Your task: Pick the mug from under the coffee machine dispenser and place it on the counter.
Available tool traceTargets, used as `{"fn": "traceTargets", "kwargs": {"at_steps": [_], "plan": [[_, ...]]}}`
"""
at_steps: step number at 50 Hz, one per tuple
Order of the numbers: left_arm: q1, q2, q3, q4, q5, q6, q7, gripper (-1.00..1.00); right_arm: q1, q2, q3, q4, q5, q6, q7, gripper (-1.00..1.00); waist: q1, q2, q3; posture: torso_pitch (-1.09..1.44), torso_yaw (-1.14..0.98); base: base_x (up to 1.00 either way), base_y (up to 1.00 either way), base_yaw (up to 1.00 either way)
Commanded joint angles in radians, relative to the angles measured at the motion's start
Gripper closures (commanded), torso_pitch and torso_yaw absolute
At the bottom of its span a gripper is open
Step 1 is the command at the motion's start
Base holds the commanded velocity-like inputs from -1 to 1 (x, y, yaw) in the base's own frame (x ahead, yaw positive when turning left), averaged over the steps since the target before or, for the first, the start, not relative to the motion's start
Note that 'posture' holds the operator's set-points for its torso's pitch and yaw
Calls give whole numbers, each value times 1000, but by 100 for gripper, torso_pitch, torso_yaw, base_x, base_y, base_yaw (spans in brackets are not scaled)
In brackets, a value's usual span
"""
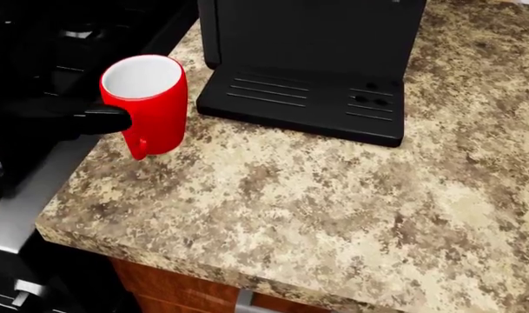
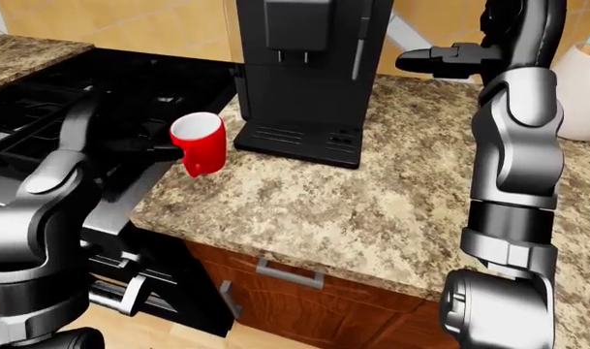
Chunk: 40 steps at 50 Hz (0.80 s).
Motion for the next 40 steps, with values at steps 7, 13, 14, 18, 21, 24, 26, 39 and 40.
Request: {"fn": "traceTargets", "kwargs": {"at_steps": [7, 13, 14, 18, 21, 24, 26, 39, 40], "plan": [[-107, 146, 106, -110, -83, 101, -36, -100, -36, -19, -11, -39, 1, -16, -4, -100, -1, 1, -25, 0, 0, 0, 0, 0], [-132, 218, 119, -103, -132, 102, -22, -100, -38, -20, -12, -33, 0, -20, -2, -100, -6, 6, -15, 0, 0, 0, 0, 0], [-136, 225, 120, -102, -138, 103, -19, -100, -38, -20, -12, -33, 1, -20, -2, -100, -5, 8, -15, 0, 0, 0, 0, 0], [-158, 257, 124, -90, -159, 105, -14, -100, -41, -21, -11, -26, 0, -24, 0, -100, -2, 13, -18, 0, 0, 0, 0, 0], [-167, 277, 126, -89, -170, 104, -11, -100, -41, -22, -11, -30, 1, -20, -1, -100, -2, 15, -18, 0, 0, 0, 0, 0], [-182, 295, 126, -87, -180, 105, -10, -100, -42, -21, -10, -28, 0, -22, 0, -100, -4, 15, -16, 0, 0, 0, 0, 0], [-192, 307, 127, -86, -185, 107, -9, -100, -43, -22, -11, -25, 0, -24, 1, -100, -5, 14, -15, 0, 0, 0, 0, 0], [-266, 420, 148, -28, -219, 92, -13, -100, -45, -23, -10, -19, 1, -29, 2, -100, -7, 19, -12, 0, 0, 0, 0, 0], [-273, 432, 150, -19, -220, 88, -14, -100, -45, -23, -10, -20, 1, -28, 2, -100, -7, 20, -12, 0, 0, 0, 0, 0]]}}
